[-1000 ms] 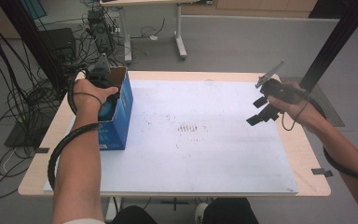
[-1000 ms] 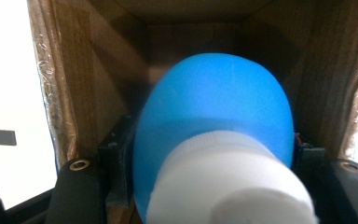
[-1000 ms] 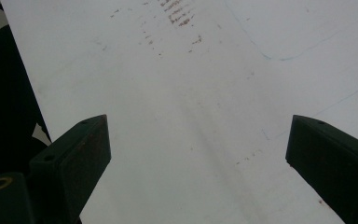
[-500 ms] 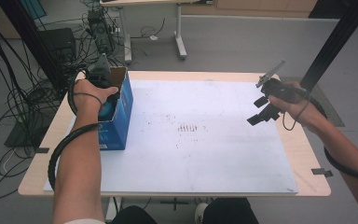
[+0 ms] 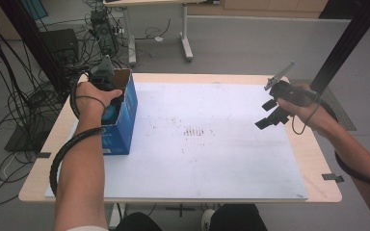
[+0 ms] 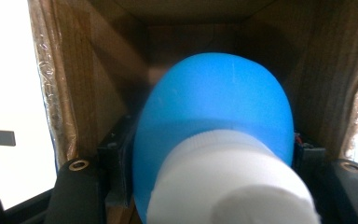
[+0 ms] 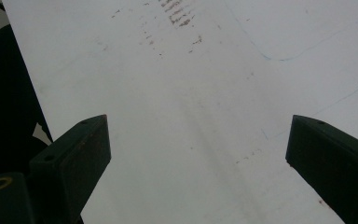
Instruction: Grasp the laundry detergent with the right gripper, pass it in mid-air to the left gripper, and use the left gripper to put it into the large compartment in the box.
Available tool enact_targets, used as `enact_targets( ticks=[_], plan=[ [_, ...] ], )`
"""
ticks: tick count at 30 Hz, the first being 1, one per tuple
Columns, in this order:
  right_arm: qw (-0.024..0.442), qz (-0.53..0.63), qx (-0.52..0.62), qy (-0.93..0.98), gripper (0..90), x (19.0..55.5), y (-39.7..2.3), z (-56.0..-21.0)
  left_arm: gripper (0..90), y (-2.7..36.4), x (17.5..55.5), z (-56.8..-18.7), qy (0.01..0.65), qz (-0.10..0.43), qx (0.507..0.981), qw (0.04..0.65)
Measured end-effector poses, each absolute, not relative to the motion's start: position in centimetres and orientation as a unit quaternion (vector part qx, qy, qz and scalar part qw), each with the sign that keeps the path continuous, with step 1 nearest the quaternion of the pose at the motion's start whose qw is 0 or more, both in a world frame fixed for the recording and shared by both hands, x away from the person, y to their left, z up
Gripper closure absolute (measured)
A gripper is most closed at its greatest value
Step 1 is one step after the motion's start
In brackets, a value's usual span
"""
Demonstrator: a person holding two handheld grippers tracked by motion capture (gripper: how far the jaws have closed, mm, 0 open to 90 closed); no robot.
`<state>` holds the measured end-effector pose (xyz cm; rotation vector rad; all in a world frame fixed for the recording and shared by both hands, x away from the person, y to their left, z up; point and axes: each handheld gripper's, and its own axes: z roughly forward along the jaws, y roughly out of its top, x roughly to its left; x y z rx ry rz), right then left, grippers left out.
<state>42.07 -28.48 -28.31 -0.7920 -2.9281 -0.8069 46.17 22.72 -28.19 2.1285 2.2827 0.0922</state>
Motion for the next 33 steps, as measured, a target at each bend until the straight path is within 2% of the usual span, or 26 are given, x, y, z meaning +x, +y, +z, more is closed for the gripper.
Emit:
enact_targets(
  ticks=[33],
  plan=[
    [0.0,-0.265,-0.246,-0.932,6.4,42.0,-28.2,-28.0,29.5,22.7,45.8,-27.0,0.729,0.042,0.683,0.006]
  ],
)
